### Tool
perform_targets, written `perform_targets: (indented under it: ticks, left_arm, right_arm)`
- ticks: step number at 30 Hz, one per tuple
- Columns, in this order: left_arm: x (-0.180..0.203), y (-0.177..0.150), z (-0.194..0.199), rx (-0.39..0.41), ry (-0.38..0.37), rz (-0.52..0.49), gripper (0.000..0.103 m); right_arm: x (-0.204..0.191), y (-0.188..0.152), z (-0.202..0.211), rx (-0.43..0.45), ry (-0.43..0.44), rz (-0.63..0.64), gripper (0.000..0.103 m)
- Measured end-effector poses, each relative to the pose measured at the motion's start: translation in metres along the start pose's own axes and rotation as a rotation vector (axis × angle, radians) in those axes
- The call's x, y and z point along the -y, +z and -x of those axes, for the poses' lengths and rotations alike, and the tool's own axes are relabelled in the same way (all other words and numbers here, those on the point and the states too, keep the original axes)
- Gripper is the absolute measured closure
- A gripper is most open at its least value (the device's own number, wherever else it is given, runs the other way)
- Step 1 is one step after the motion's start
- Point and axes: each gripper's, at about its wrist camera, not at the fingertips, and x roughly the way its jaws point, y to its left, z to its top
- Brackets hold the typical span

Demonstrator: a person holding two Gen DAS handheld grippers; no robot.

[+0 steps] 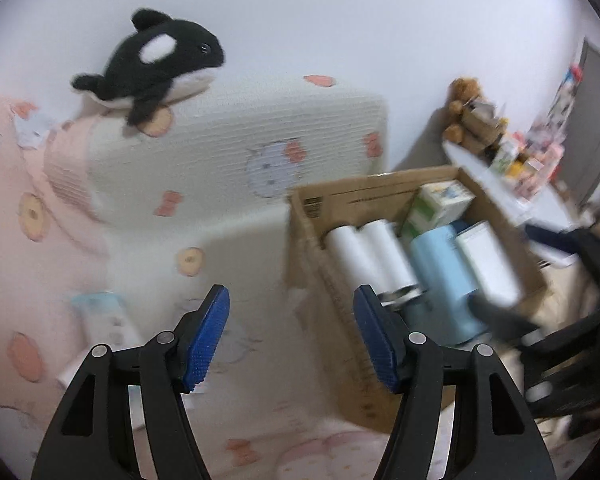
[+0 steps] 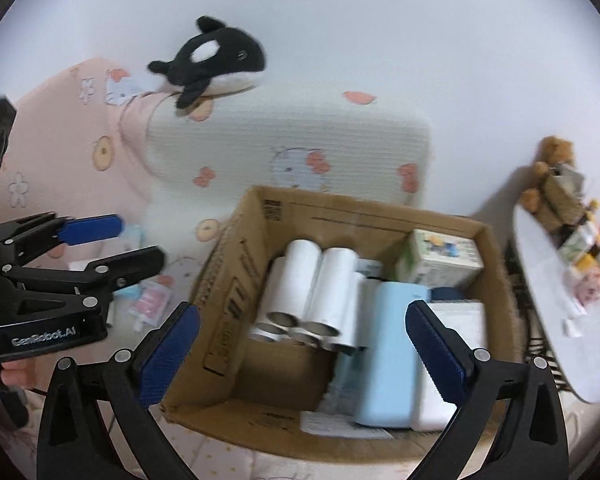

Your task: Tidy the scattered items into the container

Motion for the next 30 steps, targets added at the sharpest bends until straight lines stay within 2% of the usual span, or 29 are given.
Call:
perform_targets:
  ticks: [2,6,9,11,14,16,19,22,26,30]
  left_arm:
    - [0.000,-0.001,0.003,0.012,0.048,-0.018,0.034]
    - [0.002,-0.001,0.020,0.055,0.045,-0.060,0.034]
    - [0.013,-0.001,0.034,0.082,0.143,-0.137,0.034]
    - [0.021,-0.002,0.047,0.130,0.192,-0.174,0.034]
    - [0.028,-0.002,0.057,0.157,0.155,-0.196,0.034]
    - [0.033,-0.002,0.059,0.166,0.160,-0.211,0.034]
    - [0.040,-0.004,0.058,0.162,0.171,-0.237,0.034]
    - [0.044,-0.004,0.054,0.148,0.160,-0.255,0.034]
    - [0.044,-0.004,0.053,0.144,0.157,-0.247,0.034]
    - [0.042,-0.003,0.050,0.133,0.164,-0.241,0.034]
  right_arm:
    - [0.002,0.000,0.009,0.015,-0.038,0.002,0.001]
    - [0.003,-0.001,0.022,0.029,-0.049,0.013,0.001]
    - [0.005,-0.001,0.031,0.046,-0.058,0.025,0.001]
    - [0.007,-0.002,0.037,0.060,-0.076,0.031,0.001]
    - [0.011,-0.002,0.043,0.066,-0.106,0.020,0.001]
    - [0.010,-0.003,0.047,0.074,-0.108,0.023,0.001]
    - [0.002,-0.004,0.047,0.080,-0.083,0.046,0.001]
    - [-0.002,-0.005,0.042,0.069,-0.011,0.042,0.001]
    - [-0.002,-0.008,0.035,0.043,-0.038,0.033,0.001]
    - [-0.004,-0.009,0.036,0.047,-0.009,0.030,0.001]
